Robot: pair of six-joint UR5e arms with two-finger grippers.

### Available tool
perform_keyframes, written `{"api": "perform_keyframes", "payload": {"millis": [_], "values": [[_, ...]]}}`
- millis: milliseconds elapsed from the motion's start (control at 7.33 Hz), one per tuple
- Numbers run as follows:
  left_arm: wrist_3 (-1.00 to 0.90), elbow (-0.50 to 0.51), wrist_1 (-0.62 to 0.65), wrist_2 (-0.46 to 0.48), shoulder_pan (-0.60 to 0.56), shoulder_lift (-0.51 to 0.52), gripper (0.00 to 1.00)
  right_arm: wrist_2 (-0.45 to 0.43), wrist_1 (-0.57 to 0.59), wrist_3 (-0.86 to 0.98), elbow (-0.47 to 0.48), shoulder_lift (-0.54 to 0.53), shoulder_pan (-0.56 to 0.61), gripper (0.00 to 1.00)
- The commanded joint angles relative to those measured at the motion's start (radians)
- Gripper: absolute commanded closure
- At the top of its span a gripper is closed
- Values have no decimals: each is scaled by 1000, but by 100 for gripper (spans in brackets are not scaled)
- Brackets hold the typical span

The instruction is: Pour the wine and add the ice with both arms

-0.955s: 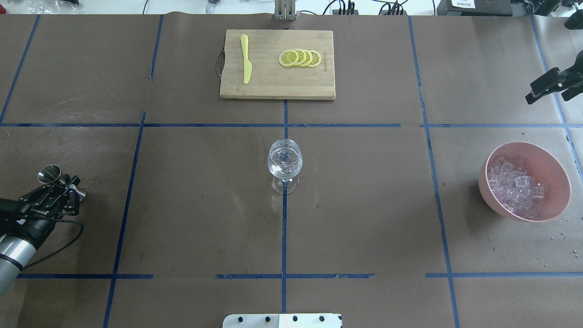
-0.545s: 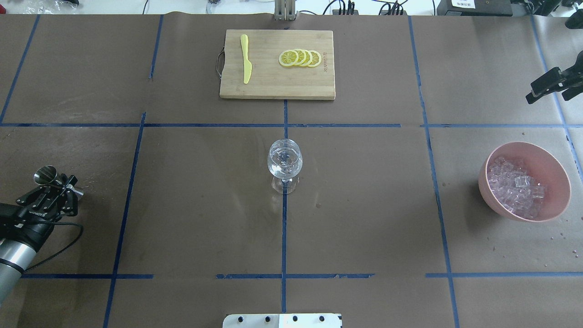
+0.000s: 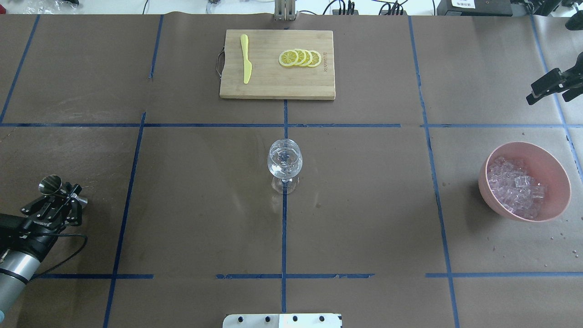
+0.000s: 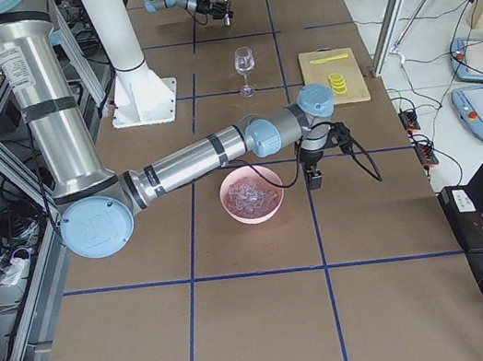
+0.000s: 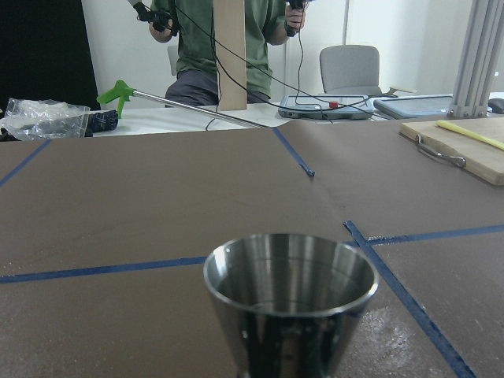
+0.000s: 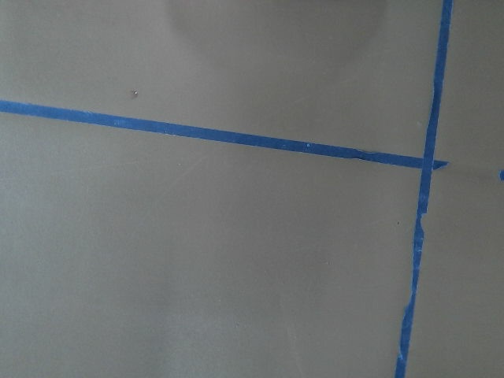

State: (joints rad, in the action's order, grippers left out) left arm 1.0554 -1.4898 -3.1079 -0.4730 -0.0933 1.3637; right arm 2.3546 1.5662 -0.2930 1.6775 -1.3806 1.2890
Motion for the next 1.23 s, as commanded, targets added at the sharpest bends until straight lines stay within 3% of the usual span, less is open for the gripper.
{"api": "perform_keyframes", "payload": {"millis": [0, 136, 545, 682, 818, 955, 1091], "values": [[0, 0, -1, -1, 9, 0, 74, 0, 0, 0, 1, 0, 1, 0], [0, 0, 0, -1, 10, 0, 64, 0, 0, 0, 1, 0, 0, 0], [0, 0, -1, -2, 17, 0, 56, 0, 0, 0, 2, 0, 1, 0], [0, 0, -1, -3, 18, 0, 48, 0, 0, 0, 4, 0, 1, 0], [-2, -1, -1, -7, 18, 0, 9, 0, 0, 0, 4, 0, 0, 0], [-8, -6, -8, -10, 17, -2, 0, 0, 0, 0, 4, 0, 0, 0], [-14, -10, -36, -41, 17, -29, 0, 0, 0, 0, 4, 0, 1, 0]]}}
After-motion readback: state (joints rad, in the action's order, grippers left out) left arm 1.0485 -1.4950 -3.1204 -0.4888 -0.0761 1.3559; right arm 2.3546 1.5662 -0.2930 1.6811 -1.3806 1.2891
